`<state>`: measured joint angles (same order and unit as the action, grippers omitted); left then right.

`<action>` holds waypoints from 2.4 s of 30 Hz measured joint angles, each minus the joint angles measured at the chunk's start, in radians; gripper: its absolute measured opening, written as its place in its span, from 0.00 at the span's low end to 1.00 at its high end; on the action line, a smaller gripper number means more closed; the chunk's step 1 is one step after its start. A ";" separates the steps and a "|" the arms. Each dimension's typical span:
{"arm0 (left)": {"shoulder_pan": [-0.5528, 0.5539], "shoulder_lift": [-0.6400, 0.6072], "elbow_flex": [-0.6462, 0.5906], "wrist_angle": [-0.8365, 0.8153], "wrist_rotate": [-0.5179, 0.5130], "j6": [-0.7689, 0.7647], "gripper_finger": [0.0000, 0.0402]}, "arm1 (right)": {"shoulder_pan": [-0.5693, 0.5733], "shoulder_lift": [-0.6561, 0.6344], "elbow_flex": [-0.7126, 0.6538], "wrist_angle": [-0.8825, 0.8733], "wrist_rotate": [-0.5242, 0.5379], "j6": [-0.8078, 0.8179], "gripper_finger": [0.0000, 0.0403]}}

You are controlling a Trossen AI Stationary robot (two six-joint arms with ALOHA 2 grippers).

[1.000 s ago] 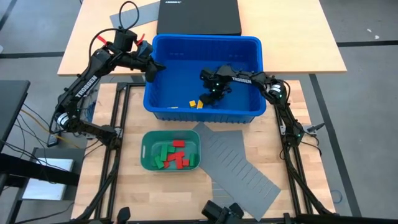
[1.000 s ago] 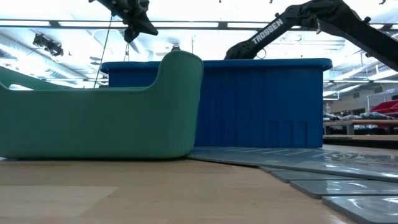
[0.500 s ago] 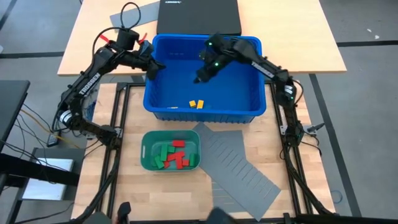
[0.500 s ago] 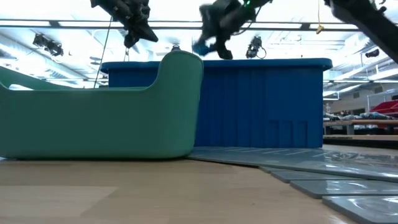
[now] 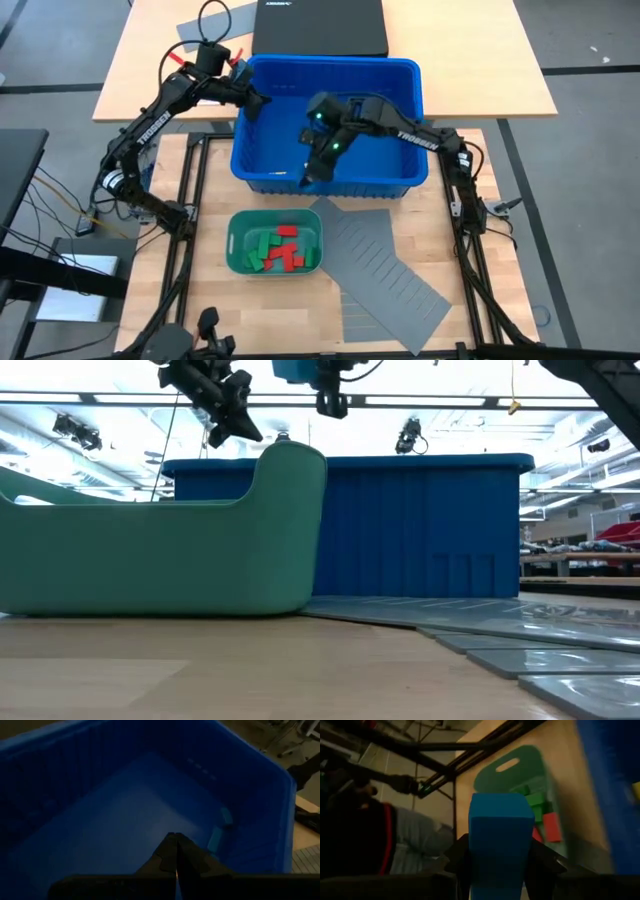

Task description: Sort Items/Unsort Items

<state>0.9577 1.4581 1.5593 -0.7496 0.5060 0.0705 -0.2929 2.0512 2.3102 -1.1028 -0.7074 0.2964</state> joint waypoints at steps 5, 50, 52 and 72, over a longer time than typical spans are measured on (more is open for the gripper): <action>0.006 0.006 0.000 0.015 -0.006 0.001 0.01 | 0.039 0.012 -0.001 0.010 -0.029 0.053 0.48; 0.009 -0.033 0.000 0.008 0.088 -0.028 0.01 | -0.173 0.405 0.000 -0.104 0.347 -0.125 0.01; 0.009 -0.033 0.000 0.021 0.086 -0.027 0.01 | -0.186 0.405 -0.001 -0.112 0.357 -0.091 0.00; 0.009 -0.033 0.000 0.021 0.086 -0.034 0.01 | -0.331 0.366 0.010 -0.178 0.141 -0.758 0.00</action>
<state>0.9668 1.4246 1.5597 -0.7289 0.5916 0.0366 -0.6239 2.4172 2.3207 -1.2808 -0.5665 -0.4614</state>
